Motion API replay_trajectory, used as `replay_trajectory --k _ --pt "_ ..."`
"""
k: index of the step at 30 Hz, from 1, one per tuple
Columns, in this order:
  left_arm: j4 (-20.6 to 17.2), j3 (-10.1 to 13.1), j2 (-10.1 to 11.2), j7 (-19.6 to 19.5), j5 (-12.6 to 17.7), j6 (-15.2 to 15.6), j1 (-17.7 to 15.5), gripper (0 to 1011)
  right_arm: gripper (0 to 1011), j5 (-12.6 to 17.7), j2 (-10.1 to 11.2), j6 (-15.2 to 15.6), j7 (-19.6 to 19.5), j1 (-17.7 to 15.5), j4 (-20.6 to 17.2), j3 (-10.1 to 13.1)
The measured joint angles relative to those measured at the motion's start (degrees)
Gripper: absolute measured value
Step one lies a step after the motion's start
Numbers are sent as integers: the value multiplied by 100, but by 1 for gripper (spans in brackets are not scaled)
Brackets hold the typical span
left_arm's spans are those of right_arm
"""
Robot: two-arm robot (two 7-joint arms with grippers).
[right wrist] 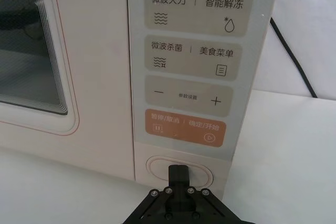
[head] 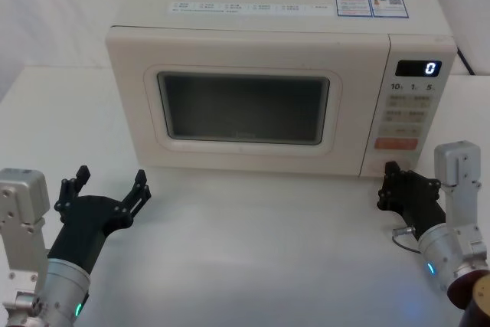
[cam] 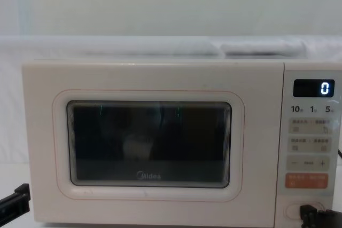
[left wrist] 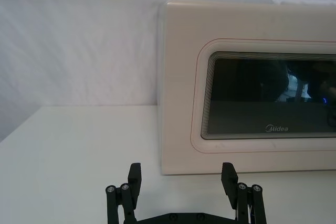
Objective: Press the button to open the microwave door with one hand; close the microwave door with the other hand.
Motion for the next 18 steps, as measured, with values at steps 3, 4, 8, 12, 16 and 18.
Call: replay_trajectory --k 3,4,8,12,16,18 --pt "0 0 0 0 0 0 0 1001 0 6 -4 4 1 12 15 1" --pt "0 0 0 0 0 0 0 1001 0 9 -6 8 4 20 23 1" --pt "0 0 0 0 0 0 0 1001 0 37 -16 23 20 42 49 9" --pt "0 0 0 0 0 0 0 1001 0 68 -30 29 34 77 84 14" --pt "0 0 0 0 0 0 0 1001 0 84 -38 32 43 131 140 13" --pt "0 0 0 0 0 0 0 1001 0 88 -40 31 46 152 162 11"
